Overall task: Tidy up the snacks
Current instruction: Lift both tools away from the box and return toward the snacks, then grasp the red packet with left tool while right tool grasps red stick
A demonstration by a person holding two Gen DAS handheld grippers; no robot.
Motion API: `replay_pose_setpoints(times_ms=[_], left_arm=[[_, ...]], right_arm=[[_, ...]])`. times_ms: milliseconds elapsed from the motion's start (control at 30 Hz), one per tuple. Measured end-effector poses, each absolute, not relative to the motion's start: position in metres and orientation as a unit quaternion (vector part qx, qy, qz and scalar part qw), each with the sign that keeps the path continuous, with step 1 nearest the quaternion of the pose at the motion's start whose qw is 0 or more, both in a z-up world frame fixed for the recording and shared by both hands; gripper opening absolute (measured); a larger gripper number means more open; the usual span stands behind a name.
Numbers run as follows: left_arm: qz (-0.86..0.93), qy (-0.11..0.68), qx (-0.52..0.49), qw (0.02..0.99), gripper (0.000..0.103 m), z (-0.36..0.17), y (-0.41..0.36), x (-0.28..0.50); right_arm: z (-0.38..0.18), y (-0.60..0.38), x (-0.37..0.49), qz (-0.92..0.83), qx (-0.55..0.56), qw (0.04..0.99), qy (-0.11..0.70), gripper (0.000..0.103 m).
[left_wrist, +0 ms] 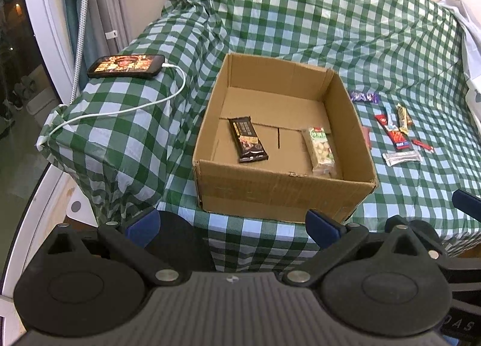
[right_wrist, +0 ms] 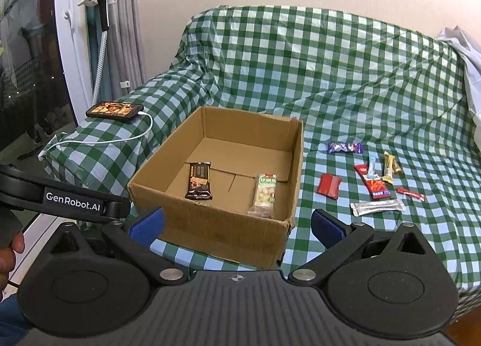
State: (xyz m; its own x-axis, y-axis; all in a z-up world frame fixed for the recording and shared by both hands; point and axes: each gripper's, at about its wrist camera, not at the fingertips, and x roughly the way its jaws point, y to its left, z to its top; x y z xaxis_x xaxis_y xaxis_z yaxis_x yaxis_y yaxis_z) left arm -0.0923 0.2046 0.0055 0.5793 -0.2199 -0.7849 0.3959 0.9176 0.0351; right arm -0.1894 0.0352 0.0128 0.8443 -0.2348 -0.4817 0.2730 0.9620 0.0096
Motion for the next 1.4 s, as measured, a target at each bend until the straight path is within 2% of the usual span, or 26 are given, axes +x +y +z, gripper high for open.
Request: replay_pose_setpoints(times_ms=[467, 800, 1133, 1400], left_arm=[[-0.17, 0.452, 0.159, 0.861, 0.103, -0.017, 0.161, -0.072], [-0.183, 0.464, 0.194, 0.845, 0.103, -0.02, 0.092, -0.053], [-0.255, 0.456, 0.223, 0.823, 0.103, -0.026, -0.057, -0.022], [-0.284, 0.476, 0.232, 0.799, 0.103, -0.076, -0.201, 0.028]], right_arm=[[-0.01, -0.004, -0.17, -0.138, 0.092, 0.948, 0.271, 0.102], [-0.036, -0.077, -0.17, -0.201, 0.17, 0.927, 0.265, 0.102], [-0.065, -0.207, -0.18, -0.331, 0.227, 0.883, 0.243, 0.102], [-0.096, -0.325, -0.167, -0.385, 0.248, 0.857, 0.237, 0.102]])
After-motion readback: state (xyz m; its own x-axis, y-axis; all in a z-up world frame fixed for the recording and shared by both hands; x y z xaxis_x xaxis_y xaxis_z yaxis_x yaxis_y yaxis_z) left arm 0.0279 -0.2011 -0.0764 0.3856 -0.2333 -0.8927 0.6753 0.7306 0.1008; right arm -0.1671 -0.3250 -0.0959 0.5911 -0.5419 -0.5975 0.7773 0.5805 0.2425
